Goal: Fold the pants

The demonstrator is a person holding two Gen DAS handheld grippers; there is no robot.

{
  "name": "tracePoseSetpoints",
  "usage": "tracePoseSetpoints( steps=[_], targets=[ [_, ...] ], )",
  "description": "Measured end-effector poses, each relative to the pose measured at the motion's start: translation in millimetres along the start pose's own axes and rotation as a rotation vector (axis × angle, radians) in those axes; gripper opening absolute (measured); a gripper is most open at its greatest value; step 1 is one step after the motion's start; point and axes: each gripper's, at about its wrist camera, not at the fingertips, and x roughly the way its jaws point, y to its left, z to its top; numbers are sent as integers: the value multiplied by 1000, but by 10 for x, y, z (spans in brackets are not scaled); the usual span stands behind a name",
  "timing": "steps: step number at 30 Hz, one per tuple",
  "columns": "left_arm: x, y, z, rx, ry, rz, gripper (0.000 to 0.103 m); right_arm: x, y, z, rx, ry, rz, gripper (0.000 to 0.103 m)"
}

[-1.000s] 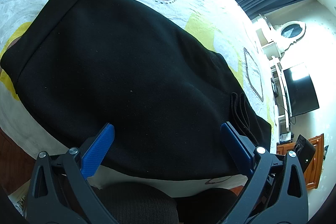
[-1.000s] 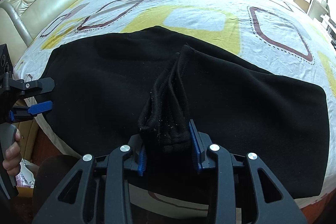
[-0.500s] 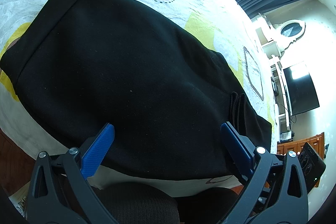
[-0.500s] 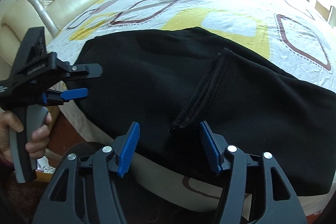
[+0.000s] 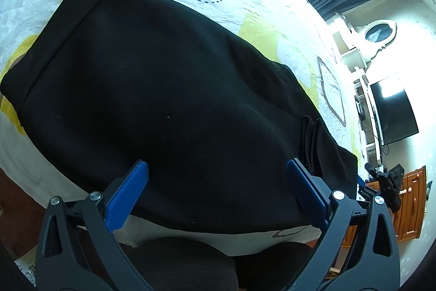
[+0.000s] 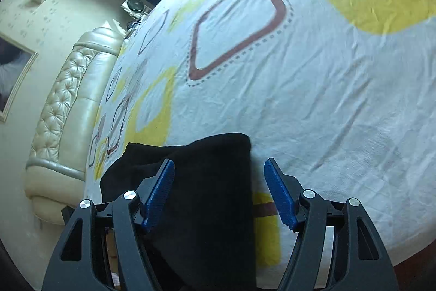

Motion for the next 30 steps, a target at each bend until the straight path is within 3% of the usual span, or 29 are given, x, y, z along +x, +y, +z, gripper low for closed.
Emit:
tracePoseSetpoints(
  steps=[5, 6, 9, 11, 14, 16, 18, 21, 28, 29, 30],
  targets=[
    [11, -20, -2, 16, -2, 6, 100, 314, -262, 56, 114, 26, 140, 65],
    [15, -28, -3, 19, -3, 9, 100, 342, -282, 57, 122, 16, 169, 47],
    [23, -53, -1, 34, -4, 21, 100, 432, -345, 39, 137, 23, 161, 34],
    [27, -67, -1, 43, -4, 29, 100, 437, -367, 3, 144, 14, 179, 31],
    [38, -78, 2, 53, -4, 36, 100, 451, -357, -6, 151, 4, 188, 32],
    [44, -85, 2, 58, -4, 39, 100, 438, -349, -17, 178, 3, 208, 38],
    [49, -90, 4, 62, -3, 41, 100, 387, -357, -73, 208, 19, 257, 52],
    [58, -98, 8, 59, -3, 40, 100, 283, -368, -239, 197, 48, 288, 60],
    [67, -93, 13, 56, -2, 39, 100, 205, -376, -718, 148, 172, 342, 61],
    [69, -94, 18, 58, -2, 40, 100, 205, -369, -754, 134, 181, 342, 60],
    [70, -94, 17, 59, -2, 41, 100, 206, -346, -776, 114, 179, 324, 51]
  ],
)
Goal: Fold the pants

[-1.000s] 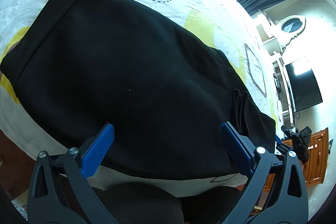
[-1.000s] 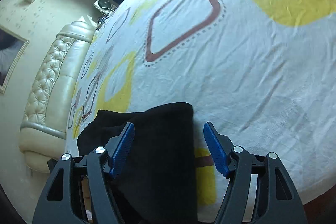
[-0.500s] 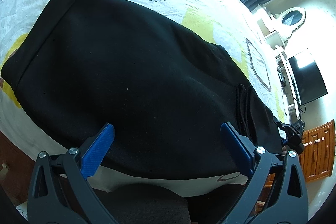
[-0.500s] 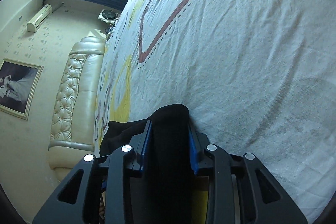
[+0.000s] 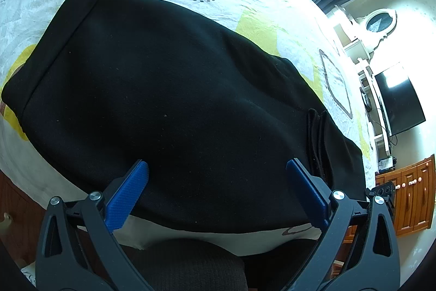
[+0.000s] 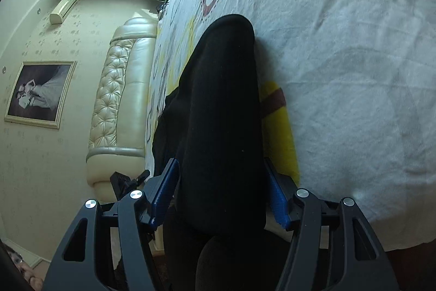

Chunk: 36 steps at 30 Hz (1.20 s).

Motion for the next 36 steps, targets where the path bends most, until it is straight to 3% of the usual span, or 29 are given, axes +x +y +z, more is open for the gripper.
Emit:
tracePoseSetpoints(
  steps=[3, 8, 12, 14, 17, 20, 22, 25, 32, 36],
  targets=[
    [0, 1, 0, 1, 0, 0, 100, 13, 12, -38, -56, 9, -103, 28],
    [-2, -5, 12, 6, 3, -1, 100, 27, -16, -41, -66, -3, -116, 27],
    [0, -2, 12, 9, 4, -1, 100, -42, 18, -86, -30, -32, -110, 42],
    [1, 1, 10, 9, 6, -3, 100, -72, 127, -102, -31, -57, -160, 51],
    [4, -1, 12, 9, 7, -3, 100, -158, 425, -146, -91, -170, -362, 64],
    [8, 0, 20, 11, 9, -3, 100, -203, 783, -231, -169, -291, -619, 68],
    [8, 9, 29, 11, 11, -4, 100, -156, 1009, -324, -229, -356, -702, 73],
    [-2, 14, 35, 9, 14, -8, 100, 25, 1277, -479, -308, -396, -732, 73],
    [-109, 39, 50, 6, 2, -4, 100, 397, 1446, -622, -418, -344, -778, 74],
    [-296, 107, 124, 9, -54, -2, 100, 563, 1526, -728, -488, -333, -825, 74]
  ],
)
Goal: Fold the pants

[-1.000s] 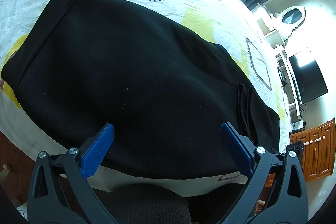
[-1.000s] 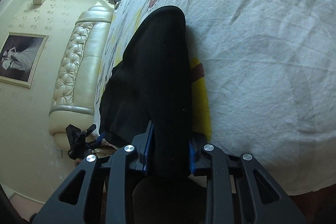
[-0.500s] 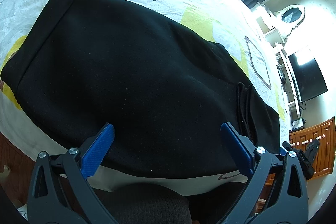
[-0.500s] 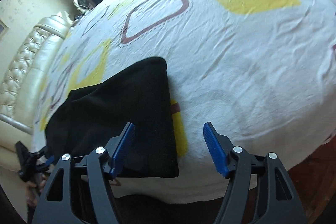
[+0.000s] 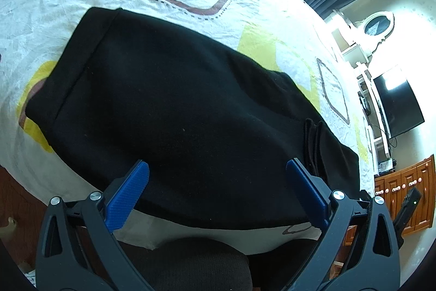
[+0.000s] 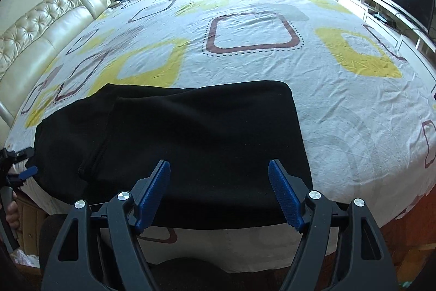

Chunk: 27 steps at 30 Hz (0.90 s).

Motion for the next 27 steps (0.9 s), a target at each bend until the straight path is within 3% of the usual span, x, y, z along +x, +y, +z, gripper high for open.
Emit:
tracePoseSetpoints(
  steps=[7, 13, 19, 27],
  targets=[
    [-228, 684, 281, -152, -48, -97, 100, 47, 191, -86, -47, 13, 28, 74],
    [-315, 1304, 366, -216, -87, -128, 100, 88, 269, -122, -74, 19, 35, 74],
    [-419, 1619, 425, -261, -136, -114, 100, 130, 261, -155, -73, 39, 36, 74],
    [-234, 1661, 484, -218, -24, -199, 100, 168, 222, -171, -46, 60, 65, 74]
  ],
)
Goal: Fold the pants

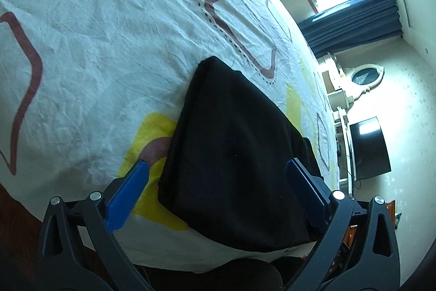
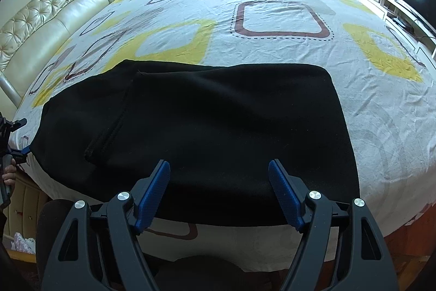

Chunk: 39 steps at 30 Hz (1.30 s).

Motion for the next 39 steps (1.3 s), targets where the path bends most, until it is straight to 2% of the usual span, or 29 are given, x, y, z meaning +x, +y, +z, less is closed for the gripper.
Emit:
tracePoseSetpoints(
  steps=[5, 10, 12, 13, 14, 15, 16, 17, 19, 20, 23, 29, 33, 39],
  targets=[
    [153, -30, 70, 2, 40, -5, 100, -3, 31, -24, -3, 4, 5, 74],
    [154, 165, 179, -105, 38, -119, 100, 7, 30, -35, 7, 13, 18, 77],
    [154, 125, 172, -45, 49, -84, 85, 11, 25, -33, 11, 16, 21, 78],
    [176, 95, 170, 2, 68, -36, 61, 14, 20, -33, 12, 16, 22, 78],
    [199, 84, 168, 44, 87, 13, 47, 20, 15, -33, 14, 18, 24, 78],
    [199, 100, 174, 63, 94, 19, 45, 27, 12, -34, 16, 21, 25, 78],
    [187, 136, 189, 61, 101, 7, 37, 29, 8, -37, 19, 22, 26, 78],
    [180, 188, 206, 41, 114, -14, 25, 30, 8, -42, 21, 23, 26, 78],
    [167, 279, 218, -23, 132, -100, 14, 28, 7, -45, 21, 22, 26, 78],
    [158, 279, 224, -28, 131, -113, 12, 32, 5, -44, 22, 22, 26, 78],
    [99, 148, 218, 24, 119, -111, 10, 40, -12, -38, 29, 20, 28, 78],
    [-76, -268, 251, 55, 89, -212, 10, 44, -40, -15, 40, 19, 36, 78],
    [-112, -773, 266, 135, 84, -229, 10, 43, -51, -9, 46, 18, 40, 78],
    [-87, -1684, 130, 258, 97, -309, 10, 25, -58, -8, 55, 13, 36, 78]
  ],
)
